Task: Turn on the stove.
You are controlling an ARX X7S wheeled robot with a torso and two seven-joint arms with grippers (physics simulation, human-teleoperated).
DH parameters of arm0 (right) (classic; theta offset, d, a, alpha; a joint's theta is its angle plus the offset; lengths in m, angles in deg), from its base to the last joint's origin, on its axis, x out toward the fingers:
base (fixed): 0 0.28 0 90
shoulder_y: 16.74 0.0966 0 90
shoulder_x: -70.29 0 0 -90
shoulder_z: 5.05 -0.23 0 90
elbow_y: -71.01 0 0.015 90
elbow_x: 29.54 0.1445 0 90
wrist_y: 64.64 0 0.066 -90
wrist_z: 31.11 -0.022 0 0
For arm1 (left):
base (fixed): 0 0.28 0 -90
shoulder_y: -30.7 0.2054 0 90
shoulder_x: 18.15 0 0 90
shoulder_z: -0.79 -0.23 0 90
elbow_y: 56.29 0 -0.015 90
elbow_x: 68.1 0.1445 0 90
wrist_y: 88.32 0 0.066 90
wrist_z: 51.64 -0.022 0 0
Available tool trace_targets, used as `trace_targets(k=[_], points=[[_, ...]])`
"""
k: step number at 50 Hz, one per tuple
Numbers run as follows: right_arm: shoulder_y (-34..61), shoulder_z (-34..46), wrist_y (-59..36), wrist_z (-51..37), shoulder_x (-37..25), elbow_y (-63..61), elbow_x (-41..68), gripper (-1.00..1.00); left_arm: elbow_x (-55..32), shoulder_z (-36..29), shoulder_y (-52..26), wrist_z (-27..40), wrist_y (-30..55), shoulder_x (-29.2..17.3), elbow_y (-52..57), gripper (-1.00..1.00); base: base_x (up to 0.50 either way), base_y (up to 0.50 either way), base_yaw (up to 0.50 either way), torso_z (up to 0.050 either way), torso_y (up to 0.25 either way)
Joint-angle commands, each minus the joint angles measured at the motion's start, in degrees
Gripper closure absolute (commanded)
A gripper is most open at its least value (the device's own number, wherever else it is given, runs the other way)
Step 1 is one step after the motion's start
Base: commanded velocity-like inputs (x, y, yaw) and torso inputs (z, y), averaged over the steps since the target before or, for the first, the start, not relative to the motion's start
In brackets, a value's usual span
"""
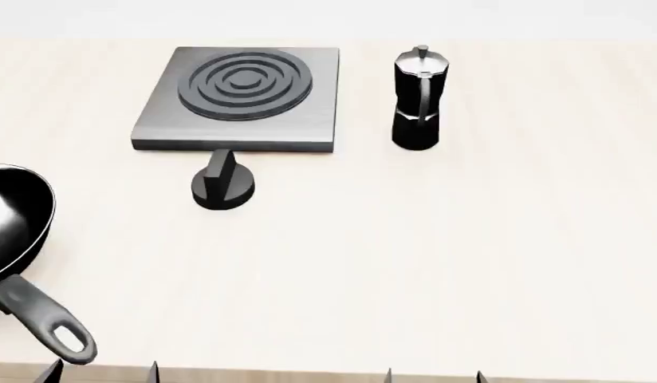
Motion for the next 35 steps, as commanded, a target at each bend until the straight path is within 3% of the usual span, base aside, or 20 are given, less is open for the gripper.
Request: trace_targets(k=[1, 13, 15, 18, 35], points=[[-0.23, 1.38, -0.01, -0.79, -0.90, -0.20, 0.98, -1.00, -0.98, -1.05, 0.56, 0.97, -0.88, -0.92, 0.36, -1.00, 0.00, 0.00, 0.00, 0.000, 0.000], [-0.48, 4.05, 0.31, -2.94, -2.96, -0.38, 2.17, -1.00, -3.17, -2.49, 0.63, 4.20, -0.95, -2.47, 0.51, -1.00, 0.00, 0.00, 0.00, 0.000, 0.000], [-0.62, 4.48, 0.25, -3.11, -3.21, -0.76, 2.16, -1.00, -5.71, -2.43, 0.83, 3.10, 2.56, -2.95, 2.43, -1.00, 0.00, 0.00, 0.00, 0.000, 0.000], [-0.83, 3.48, -1.22, -1.28, -3.56, -2.64, 6.97, -1.00, -2.71, -3.73, 0.79, 5.09, 5.69, -3.67, 3.65, -1.00, 0.00, 0.00, 0.00, 0.000, 0.000], [-0.45, 6.79, -25.38, -6.08, -6.84, -29.64, 4.34, -1.00, -3.63, -5.85, 1.59, 6.82, 25.49, -6.28, 31.20, -1.00, 0.00, 0.00, 0.00, 0.000, 0.000]])
